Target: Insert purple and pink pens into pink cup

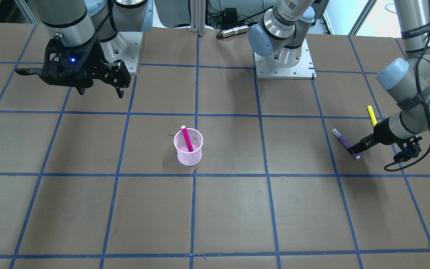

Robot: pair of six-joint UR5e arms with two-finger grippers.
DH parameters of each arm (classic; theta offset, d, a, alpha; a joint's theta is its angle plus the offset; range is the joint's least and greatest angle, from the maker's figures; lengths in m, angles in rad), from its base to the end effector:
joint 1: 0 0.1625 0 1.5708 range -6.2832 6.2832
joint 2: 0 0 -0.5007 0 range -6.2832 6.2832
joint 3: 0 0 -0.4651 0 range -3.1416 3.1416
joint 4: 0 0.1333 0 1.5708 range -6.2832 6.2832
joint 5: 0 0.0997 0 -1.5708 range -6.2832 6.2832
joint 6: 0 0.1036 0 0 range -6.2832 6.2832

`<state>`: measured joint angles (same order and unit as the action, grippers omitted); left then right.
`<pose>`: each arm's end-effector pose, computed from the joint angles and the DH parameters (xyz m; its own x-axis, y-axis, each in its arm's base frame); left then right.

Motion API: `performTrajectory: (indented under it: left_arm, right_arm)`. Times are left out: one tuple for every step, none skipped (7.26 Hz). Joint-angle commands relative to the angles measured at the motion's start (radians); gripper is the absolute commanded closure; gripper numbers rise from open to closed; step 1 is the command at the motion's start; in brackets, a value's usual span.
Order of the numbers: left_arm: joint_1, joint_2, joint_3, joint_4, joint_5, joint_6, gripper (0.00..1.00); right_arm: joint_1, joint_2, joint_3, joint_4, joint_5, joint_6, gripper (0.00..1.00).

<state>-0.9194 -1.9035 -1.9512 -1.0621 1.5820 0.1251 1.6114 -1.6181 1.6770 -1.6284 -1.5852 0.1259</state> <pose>0.2538 -0.5508 0.2098 -0.8644 -0.5026 0.0144 -0.4896 0.8480 0.2028 0.1536 -0.5344 0.5315 -0.9963 0.0852 0.0145 0.0852 0.9964 -0.0005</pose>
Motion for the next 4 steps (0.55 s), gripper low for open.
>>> performTrajectory:
  left_arm:
    - [0.007,-0.032,-0.002,0.019,-0.002,-0.001,0.0]
    - [0.007,-0.045,-0.002,0.019,-0.003,0.001,0.0]
    - [0.007,-0.052,-0.002,0.022,-0.005,0.001,0.01]
    - [0.004,-0.052,-0.002,0.024,-0.005,-0.001,0.11]
  right_arm:
    - [-0.019,-0.02,0.007,0.005,-0.007,0.0,0.0]
    - [-0.019,-0.022,0.007,0.007,-0.007,0.003,0.0]
    - [-0.015,-0.023,0.01,0.01,-0.012,-0.002,0.0]
    - [-0.011,-0.023,0.009,-0.004,-0.01,0.0,0.0]
